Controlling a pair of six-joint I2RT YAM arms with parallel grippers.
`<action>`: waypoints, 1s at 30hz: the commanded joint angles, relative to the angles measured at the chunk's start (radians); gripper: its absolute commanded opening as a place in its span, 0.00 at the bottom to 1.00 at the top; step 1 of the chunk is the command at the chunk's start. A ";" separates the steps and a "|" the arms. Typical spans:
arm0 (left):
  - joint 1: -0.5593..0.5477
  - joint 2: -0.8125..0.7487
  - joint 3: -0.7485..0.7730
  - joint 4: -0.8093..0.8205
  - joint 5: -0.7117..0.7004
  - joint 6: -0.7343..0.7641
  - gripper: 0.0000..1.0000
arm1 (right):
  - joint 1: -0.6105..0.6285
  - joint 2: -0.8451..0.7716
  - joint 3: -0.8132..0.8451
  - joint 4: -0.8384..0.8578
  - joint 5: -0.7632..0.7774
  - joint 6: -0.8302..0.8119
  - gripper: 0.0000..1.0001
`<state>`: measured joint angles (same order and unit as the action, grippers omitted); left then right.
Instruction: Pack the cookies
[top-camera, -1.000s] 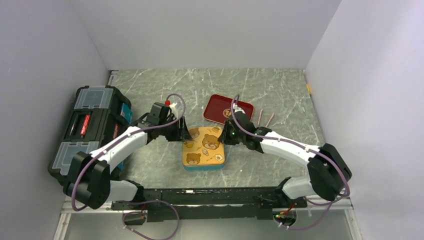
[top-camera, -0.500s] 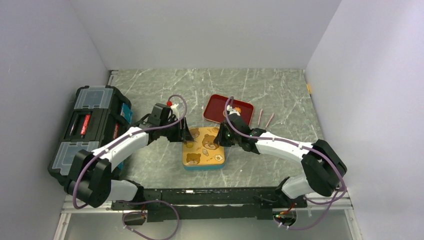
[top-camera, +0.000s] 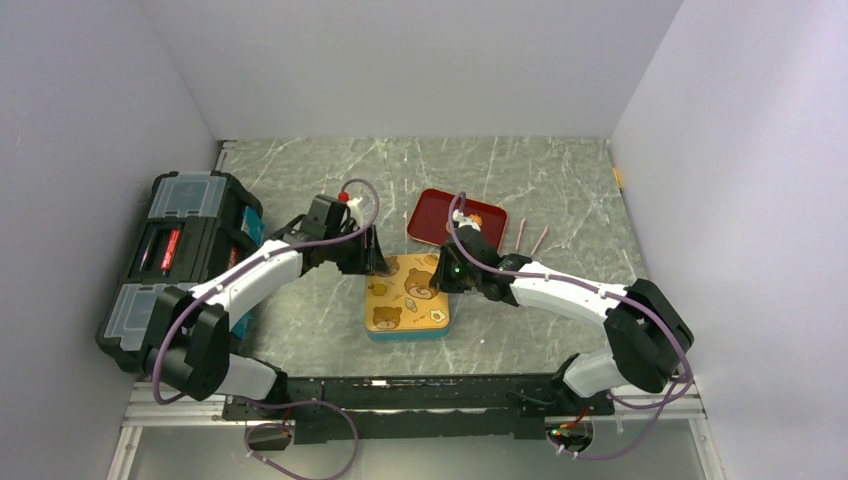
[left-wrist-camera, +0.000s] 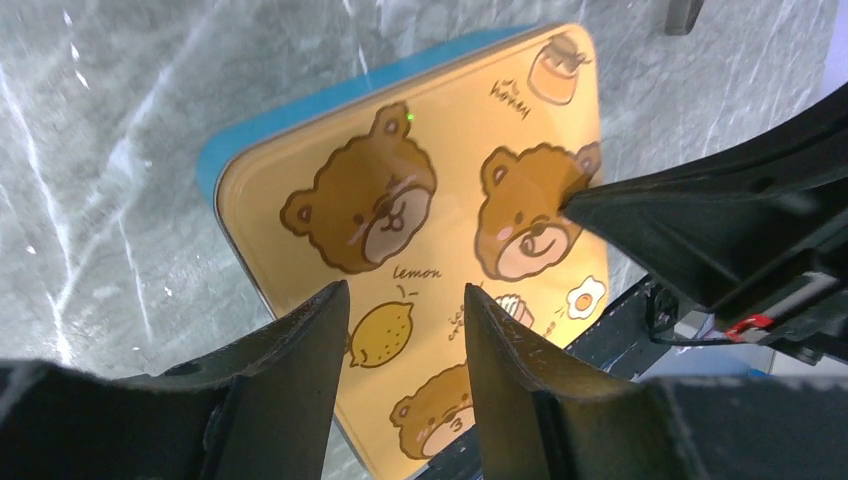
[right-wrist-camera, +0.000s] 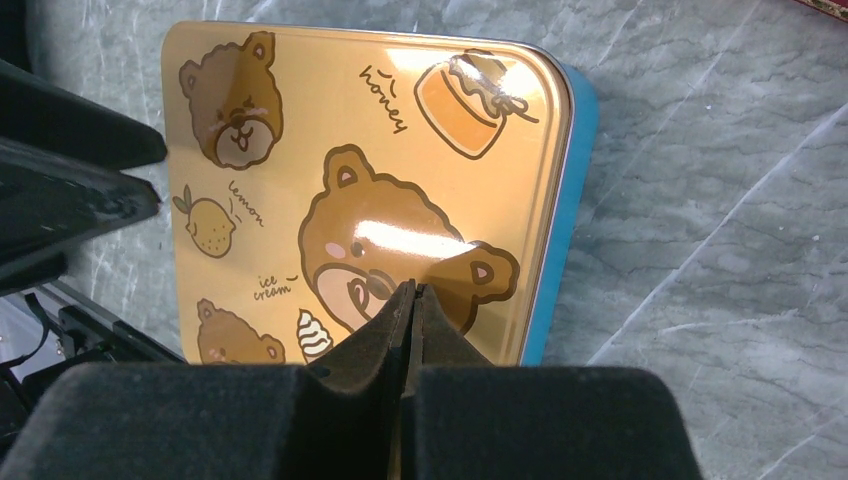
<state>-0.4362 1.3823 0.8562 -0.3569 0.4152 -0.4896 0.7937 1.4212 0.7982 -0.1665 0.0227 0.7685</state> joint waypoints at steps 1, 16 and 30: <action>-0.004 0.010 0.134 -0.062 -0.041 0.047 0.51 | 0.007 0.010 0.006 -0.075 0.032 -0.022 0.00; -0.007 0.082 0.136 -0.115 -0.121 0.066 0.00 | 0.011 0.012 -0.008 -0.060 0.025 -0.017 0.00; -0.024 0.227 0.069 -0.053 -0.118 0.043 0.00 | 0.012 0.019 -0.004 -0.068 0.029 -0.017 0.00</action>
<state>-0.4500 1.5558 0.9653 -0.3428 0.3676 -0.4664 0.8013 1.4212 0.7982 -0.1677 0.0261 0.7673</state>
